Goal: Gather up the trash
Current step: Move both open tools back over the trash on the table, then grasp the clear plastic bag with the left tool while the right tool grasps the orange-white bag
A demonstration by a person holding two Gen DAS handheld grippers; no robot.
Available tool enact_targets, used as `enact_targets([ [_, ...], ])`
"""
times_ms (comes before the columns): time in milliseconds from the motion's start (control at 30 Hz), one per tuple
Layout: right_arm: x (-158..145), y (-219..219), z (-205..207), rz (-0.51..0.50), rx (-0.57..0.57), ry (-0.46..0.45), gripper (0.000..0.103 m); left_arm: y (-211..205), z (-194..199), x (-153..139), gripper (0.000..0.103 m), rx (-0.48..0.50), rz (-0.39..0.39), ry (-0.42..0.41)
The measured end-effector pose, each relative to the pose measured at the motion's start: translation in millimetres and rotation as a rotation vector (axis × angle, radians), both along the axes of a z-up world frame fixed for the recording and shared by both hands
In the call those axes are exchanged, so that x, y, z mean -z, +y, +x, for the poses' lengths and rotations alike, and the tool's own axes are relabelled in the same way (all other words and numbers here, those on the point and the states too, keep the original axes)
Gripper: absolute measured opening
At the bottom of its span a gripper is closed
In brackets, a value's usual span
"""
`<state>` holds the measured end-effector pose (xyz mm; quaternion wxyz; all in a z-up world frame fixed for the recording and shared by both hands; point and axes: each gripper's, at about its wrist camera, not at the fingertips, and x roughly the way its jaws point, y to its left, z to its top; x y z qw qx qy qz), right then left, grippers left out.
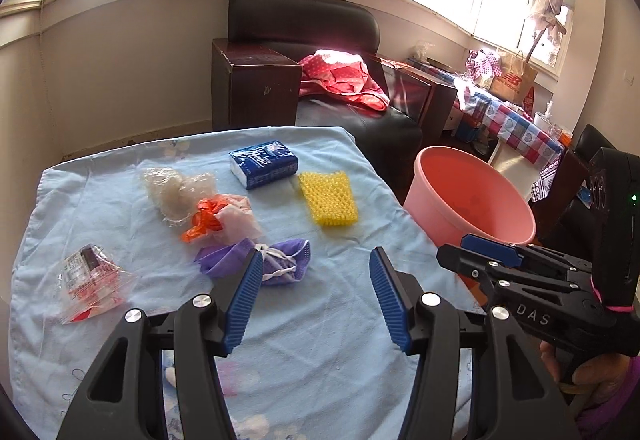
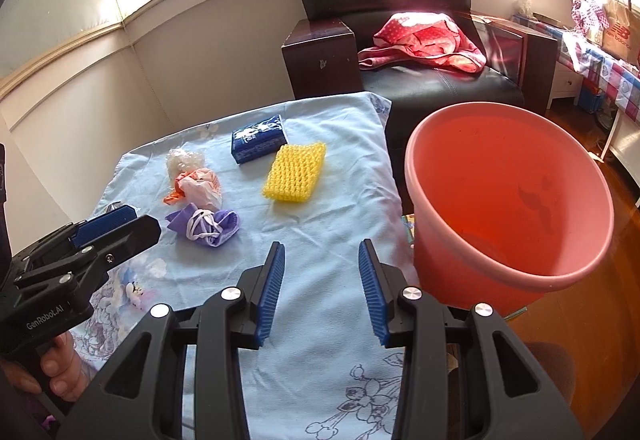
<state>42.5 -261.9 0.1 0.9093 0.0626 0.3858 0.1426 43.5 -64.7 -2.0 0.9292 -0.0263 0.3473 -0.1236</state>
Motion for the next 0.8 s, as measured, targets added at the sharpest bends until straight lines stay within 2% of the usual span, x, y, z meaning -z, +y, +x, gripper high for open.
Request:
enact_targets([
  [300,4,40,0,0.019,-0.143,0.01,0.039,51,-17,3,0.055,-0.109,0.042,-0.016],
  [400,6,51,1,0.018,-0.179,0.013,0.039,68,-13,1,0.055,-0.156,0.026,-0.006],
  [500,8,57,2,0.019,-0.197,0.019,0.039,82,-2,-2,0.055,-0.187,-0.024,0.01],
  [600,10,58,4,0.02,-0.199,0.025,0.039,84,14,-2,0.055,-0.194,-0.072,0.028],
  [800,12,49,11,0.02,-0.175,0.031,0.039,91,54,4,0.055,-0.248,-0.116,0.071],
])
